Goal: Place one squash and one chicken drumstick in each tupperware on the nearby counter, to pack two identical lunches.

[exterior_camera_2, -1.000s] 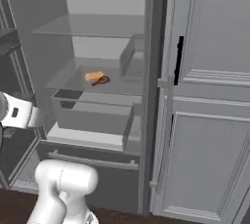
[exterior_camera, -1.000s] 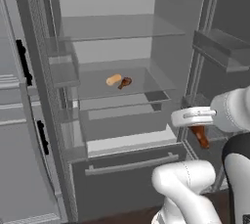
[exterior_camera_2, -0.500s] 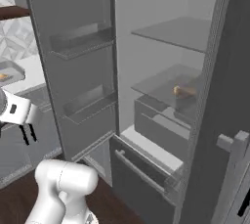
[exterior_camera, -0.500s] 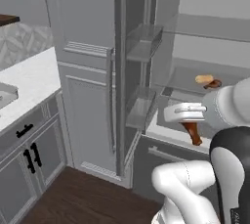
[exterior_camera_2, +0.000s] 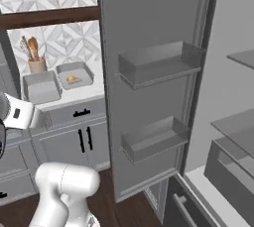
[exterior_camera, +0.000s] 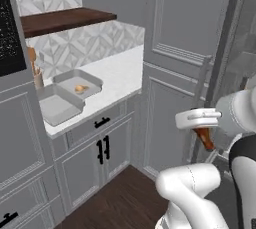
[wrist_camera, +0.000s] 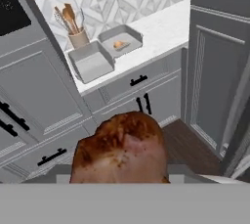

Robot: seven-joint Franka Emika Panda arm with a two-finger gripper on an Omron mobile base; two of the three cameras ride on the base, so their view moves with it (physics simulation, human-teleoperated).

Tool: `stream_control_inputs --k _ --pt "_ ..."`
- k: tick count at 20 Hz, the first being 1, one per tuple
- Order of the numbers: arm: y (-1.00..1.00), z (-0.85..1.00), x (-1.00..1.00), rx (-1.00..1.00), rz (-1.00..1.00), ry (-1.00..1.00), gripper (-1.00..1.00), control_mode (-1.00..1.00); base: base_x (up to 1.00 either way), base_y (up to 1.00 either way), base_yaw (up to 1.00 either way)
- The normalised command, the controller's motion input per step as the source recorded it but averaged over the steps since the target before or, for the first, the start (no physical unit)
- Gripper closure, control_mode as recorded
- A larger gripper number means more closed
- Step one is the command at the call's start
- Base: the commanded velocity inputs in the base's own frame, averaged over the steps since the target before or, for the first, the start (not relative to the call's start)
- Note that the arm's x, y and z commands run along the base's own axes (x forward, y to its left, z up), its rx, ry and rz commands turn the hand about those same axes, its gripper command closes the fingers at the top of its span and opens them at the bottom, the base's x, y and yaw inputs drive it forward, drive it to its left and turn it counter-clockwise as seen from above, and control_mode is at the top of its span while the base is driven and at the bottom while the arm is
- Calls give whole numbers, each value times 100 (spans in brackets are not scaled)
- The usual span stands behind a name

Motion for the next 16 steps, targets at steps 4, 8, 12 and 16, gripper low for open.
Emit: stream_control_inputs --k 4,8,12,16 --pt "0 0 0 0 0 0 100 100 40 63 9" --pt "0 0 0 0 0 0 100 100 5 70 -7" --pt "0 0 0 0 0 0 100 100 33 51 -18" --pt "0 0 0 0 0 0 100 100 56 3 -18"
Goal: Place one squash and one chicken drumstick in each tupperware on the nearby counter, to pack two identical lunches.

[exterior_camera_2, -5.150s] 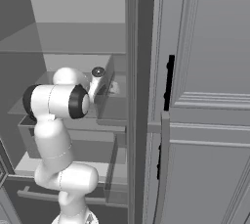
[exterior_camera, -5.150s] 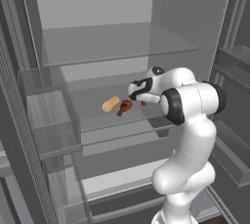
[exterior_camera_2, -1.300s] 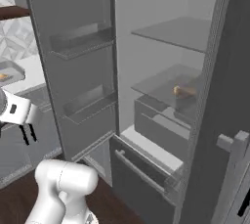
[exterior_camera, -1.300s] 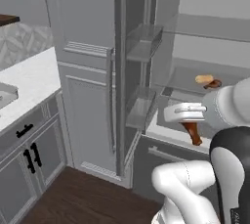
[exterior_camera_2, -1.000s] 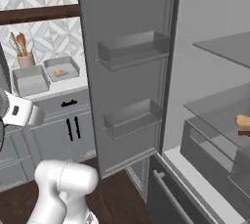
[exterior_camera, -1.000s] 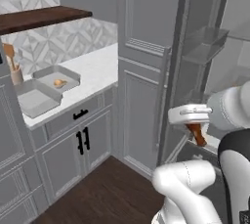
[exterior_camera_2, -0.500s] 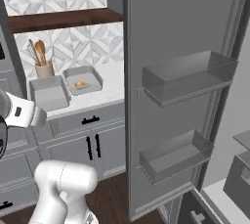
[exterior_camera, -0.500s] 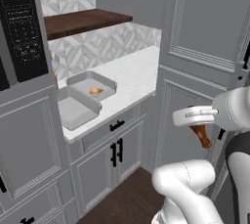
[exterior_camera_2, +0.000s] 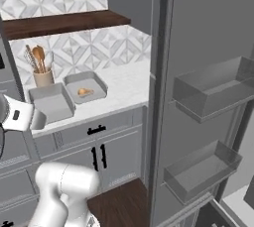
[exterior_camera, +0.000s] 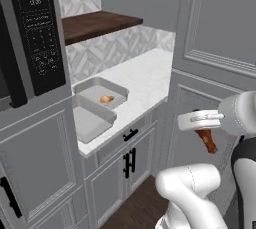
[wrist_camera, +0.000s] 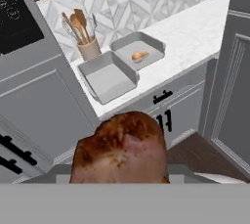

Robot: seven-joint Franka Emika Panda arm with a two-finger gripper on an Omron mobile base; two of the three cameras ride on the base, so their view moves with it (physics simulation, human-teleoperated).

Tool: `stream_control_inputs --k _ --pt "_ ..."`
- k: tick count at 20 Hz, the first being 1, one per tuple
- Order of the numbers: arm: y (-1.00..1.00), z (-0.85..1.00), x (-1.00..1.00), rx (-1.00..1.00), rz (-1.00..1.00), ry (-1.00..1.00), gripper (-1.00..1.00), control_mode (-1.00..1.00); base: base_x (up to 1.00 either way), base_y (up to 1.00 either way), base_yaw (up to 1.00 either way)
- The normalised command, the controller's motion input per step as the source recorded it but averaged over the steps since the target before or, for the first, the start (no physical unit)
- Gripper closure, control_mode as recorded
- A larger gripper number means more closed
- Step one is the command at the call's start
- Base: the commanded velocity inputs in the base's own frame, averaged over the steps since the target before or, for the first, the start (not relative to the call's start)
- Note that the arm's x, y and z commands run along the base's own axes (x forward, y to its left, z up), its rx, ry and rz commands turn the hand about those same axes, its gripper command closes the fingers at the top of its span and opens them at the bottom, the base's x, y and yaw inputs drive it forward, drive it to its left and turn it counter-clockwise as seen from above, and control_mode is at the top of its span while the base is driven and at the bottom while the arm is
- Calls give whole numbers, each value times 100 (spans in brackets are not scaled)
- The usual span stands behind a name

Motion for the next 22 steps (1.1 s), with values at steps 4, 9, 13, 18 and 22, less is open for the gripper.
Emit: stream_control_inputs --k 4,9,13,18,22 --pt "0 0 0 0 0 0 100 100 40 0 -9" --pt "0 0 0 0 0 0 100 100 69 0 -16" --pt "0 0 0 0 0 0 100 100 41 0 -16" --pt "0 -9 70 5 -14 -5 100 -100 8 0 -4" --pt "5 -41 100 17 -9 0 100 -100 0 0 0"
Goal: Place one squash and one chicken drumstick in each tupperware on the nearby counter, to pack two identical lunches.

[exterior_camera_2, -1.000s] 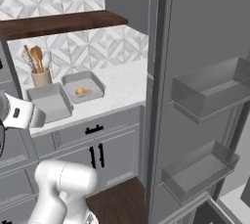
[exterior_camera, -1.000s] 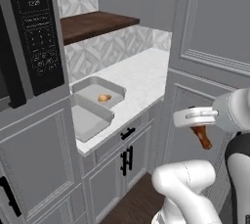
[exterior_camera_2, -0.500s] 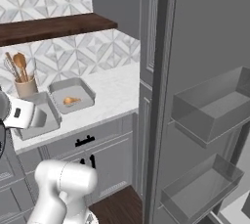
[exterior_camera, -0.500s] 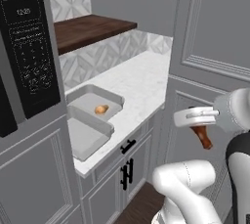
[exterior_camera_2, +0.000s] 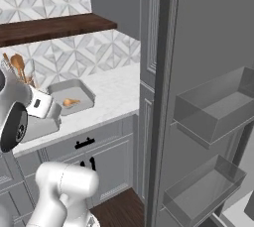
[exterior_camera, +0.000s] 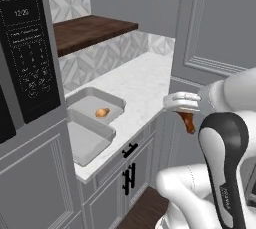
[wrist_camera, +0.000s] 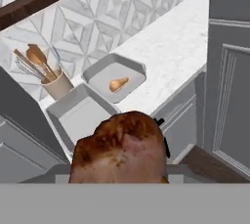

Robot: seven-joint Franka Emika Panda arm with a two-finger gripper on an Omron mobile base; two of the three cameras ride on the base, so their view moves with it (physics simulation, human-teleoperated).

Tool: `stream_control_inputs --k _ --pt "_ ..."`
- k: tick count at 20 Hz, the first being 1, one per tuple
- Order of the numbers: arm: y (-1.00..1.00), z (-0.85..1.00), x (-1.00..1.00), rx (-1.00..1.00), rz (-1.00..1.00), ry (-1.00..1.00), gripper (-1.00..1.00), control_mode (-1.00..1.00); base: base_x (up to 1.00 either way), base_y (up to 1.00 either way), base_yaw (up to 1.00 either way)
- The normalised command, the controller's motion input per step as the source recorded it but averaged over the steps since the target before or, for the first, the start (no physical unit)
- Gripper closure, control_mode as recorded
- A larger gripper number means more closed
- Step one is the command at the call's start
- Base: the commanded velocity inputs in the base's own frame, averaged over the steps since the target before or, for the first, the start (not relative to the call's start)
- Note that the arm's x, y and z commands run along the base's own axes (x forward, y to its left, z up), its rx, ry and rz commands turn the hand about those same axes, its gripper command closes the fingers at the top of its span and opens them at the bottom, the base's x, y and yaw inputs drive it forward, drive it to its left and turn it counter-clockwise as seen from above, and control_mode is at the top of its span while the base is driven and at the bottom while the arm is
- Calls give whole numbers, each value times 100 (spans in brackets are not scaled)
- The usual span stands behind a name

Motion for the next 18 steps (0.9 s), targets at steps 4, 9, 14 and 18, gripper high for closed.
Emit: stream_control_inputs --k 4,9,14,18 --pt "28 -73 100 27 2 0 100 -100 0 0 0" --pt "76 -57 100 -1 8 10 100 -100 0 0 0" --pt "39 -2 100 -11 10 28 100 -100 0 0 0" --pt "16 -3 100 -6 7 10 100 -100 0 0 0"
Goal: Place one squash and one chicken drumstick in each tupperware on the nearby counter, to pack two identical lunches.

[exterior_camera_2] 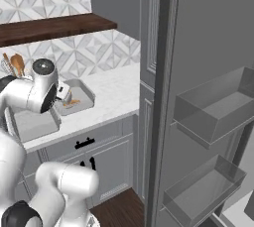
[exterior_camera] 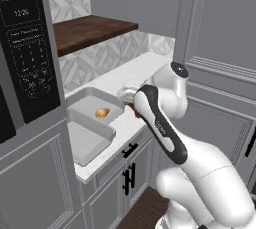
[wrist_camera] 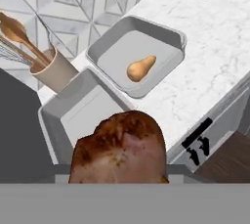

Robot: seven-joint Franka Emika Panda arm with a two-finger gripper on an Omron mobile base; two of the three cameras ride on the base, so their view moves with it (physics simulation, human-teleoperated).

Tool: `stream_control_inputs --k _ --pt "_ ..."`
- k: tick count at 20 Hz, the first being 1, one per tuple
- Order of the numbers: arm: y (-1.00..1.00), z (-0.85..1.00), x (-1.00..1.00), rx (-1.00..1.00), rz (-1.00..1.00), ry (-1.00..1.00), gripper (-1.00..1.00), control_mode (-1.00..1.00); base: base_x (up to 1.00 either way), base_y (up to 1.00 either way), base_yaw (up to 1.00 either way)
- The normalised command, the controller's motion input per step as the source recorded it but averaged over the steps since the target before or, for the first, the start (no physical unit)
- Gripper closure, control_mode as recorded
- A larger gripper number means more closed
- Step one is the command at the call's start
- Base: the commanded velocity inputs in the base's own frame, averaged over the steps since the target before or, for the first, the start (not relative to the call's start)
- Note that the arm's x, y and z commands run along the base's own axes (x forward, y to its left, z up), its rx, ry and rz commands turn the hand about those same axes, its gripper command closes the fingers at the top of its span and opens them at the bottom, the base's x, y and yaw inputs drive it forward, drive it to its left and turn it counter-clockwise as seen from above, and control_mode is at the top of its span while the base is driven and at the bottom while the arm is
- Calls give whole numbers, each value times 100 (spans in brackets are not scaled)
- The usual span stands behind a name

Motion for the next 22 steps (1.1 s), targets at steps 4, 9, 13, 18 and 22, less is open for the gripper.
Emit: stream_control_inputs --k 4,9,13,18,22 --pt "19 -46 100 -1 6 0 100 -100 0 0 0" --pt "15 -66 100 5 11 0 100 -100 0 0 0" --pt "42 -31 100 -3 12 0 100 -100 0 0 0" --pt "60 -8 100 -13 5 8 100 -100 0 0 0" --pt "69 -7 79 -23 0 1 100 -100 0 0 0"
